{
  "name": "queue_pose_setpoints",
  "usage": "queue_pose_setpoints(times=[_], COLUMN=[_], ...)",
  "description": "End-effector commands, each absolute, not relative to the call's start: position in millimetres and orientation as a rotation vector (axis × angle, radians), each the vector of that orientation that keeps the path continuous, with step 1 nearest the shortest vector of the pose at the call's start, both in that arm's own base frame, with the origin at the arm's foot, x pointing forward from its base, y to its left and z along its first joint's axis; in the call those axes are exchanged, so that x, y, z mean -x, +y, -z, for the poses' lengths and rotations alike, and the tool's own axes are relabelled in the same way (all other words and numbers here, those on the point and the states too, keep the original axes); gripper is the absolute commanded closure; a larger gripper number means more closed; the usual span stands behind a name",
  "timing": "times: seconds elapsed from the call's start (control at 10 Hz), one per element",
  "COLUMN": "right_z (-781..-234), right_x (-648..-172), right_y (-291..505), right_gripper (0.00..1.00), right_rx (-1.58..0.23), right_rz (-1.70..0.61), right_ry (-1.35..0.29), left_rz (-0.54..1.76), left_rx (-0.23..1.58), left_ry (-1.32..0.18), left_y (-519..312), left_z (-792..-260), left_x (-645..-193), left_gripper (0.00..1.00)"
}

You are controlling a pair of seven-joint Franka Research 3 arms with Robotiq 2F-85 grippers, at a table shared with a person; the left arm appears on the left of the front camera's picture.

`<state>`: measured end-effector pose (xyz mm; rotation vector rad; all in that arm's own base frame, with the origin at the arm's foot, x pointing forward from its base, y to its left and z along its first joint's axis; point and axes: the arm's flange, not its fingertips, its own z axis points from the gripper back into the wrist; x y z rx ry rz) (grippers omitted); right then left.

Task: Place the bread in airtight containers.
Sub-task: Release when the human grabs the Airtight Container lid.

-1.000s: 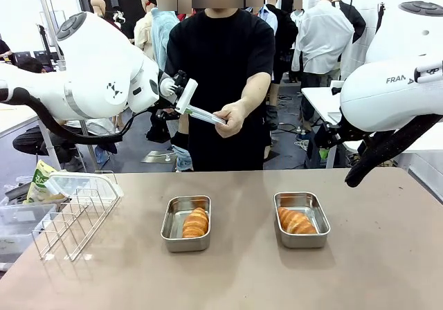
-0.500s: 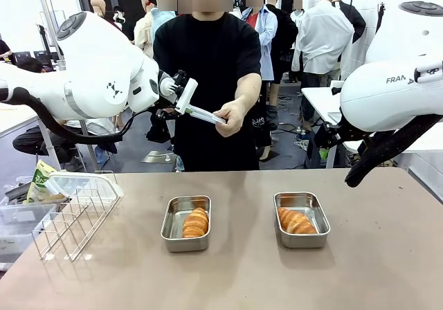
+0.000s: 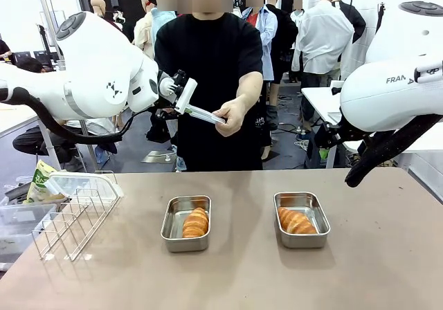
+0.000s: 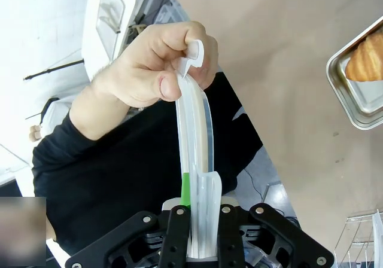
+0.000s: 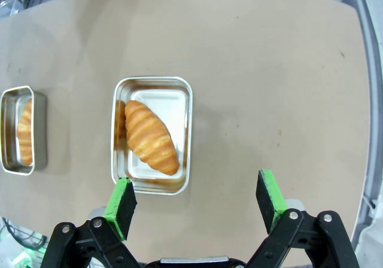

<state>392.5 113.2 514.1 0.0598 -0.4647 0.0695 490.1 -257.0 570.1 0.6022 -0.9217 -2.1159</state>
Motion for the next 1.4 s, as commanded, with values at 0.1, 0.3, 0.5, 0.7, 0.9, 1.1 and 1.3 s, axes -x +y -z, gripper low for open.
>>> queue_pose_setpoints(times=[0.1,0.3,0.5,0.7,0.9,1.1,1.3], right_z=[-513.4,-513.4,-513.4,-513.4,-513.4,-513.4,-513.4], right_x=[-392.7,-392.7,-392.7,-392.7,-392.7,-392.7,-392.7], right_y=[112.6,112.6,112.6,112.6,112.6,112.6,112.6], right_gripper=[0.00,0.00,0.00,0.00,0.00,0.00,0.00], right_rx=[-0.069,-0.069,-0.069,-0.069,-0.069,-0.069,-0.069], right_rz=[-0.069,-0.069,-0.069,-0.069,-0.069,-0.069,-0.069], right_ry=[-0.460,-0.460,-0.460,-0.460,-0.460,-0.460,-0.460], left_rz=[2.116,2.126,2.127,2.138,2.130,2.122,2.123], left_rx=[-0.602,-0.629,-0.625,-0.631,-0.629,-0.633,-0.625], left_ry=[-0.922,-0.944,-0.938,-0.935,-0.935,-0.938,-0.940], left_y=[-257.0,-257.8,-257.5,-259.4,-257.9,-257.4,-257.8], left_z=[-570.1,-572.2,-571.5,-572.8,-573.8,-575.1,-574.3], left_x=[-490.1,-488.9,-491.5,-492.3,-492.6,-492.6,-492.7], left_gripper=[1.00,0.74,0.35,0.00,0.00,0.00,0.00])
